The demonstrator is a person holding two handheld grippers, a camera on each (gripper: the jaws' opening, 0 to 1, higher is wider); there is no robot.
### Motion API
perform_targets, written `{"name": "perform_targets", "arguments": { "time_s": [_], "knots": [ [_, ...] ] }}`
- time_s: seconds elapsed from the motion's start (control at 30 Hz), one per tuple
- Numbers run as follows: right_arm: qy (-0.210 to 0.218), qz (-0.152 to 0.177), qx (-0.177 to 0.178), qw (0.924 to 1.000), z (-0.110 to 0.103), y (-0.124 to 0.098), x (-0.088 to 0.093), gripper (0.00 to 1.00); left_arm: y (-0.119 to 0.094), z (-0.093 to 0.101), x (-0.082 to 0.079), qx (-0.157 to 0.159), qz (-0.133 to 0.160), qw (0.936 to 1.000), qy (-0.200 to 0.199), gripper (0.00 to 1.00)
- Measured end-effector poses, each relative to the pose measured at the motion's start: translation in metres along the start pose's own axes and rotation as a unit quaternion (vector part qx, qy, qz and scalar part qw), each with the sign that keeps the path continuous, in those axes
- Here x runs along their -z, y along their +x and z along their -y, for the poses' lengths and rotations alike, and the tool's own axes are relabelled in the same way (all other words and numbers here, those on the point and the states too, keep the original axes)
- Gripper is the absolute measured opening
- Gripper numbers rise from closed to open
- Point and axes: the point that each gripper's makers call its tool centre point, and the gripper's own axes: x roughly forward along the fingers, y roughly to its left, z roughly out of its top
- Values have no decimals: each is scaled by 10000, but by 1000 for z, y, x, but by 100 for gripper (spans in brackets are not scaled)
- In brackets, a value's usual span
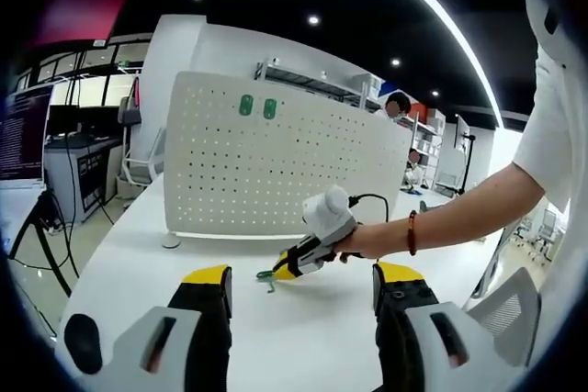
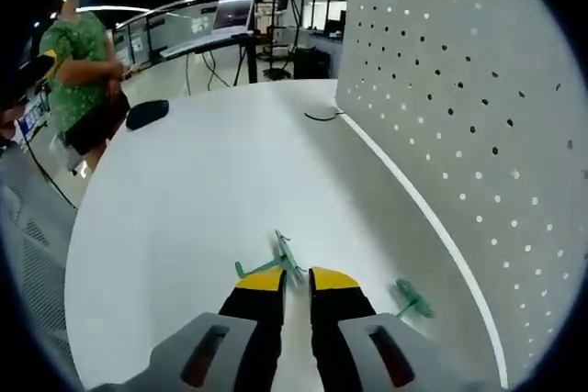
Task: Insert the hook assembly into the mounting plate slot until the hook locks in place.
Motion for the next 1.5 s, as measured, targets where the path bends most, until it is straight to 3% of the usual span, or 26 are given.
{"name": "perform_targets", "arguments": {
  "time_s": [0.13, 0.27, 0.53, 0.93, 1.1, 1.5],
  "knots": [
    [-332, 0, 12, 9994, -2, 2, -5, 8, -2, -3, 0, -42, -1, 10000, 10, 63],
    [-456, -205, -2, 9988, -3, 4, 2, 5, -1, -2, 0, -25, -15, 10000, -9, 63],
    [-358, -193, 94, 9991, -6, -4, 7, 2, 3, 0, -3, 23, 2, 10000, -1, 63],
    [-40, 462, 482, 9978, -1, -35, -24, 2, 5, 2, -17, 84, 219, 9995, -212, 61],
    [-19, 958, 759, 9925, 0, -51, -45, 2, 6, 4, -18, 148, 236, 9992, -282, 60],
    [66, 1499, 1030, 9833, -13, -94, -64, 2, 14, 15, -28, 361, 324, 9973, -542, 59]
  ]
}}
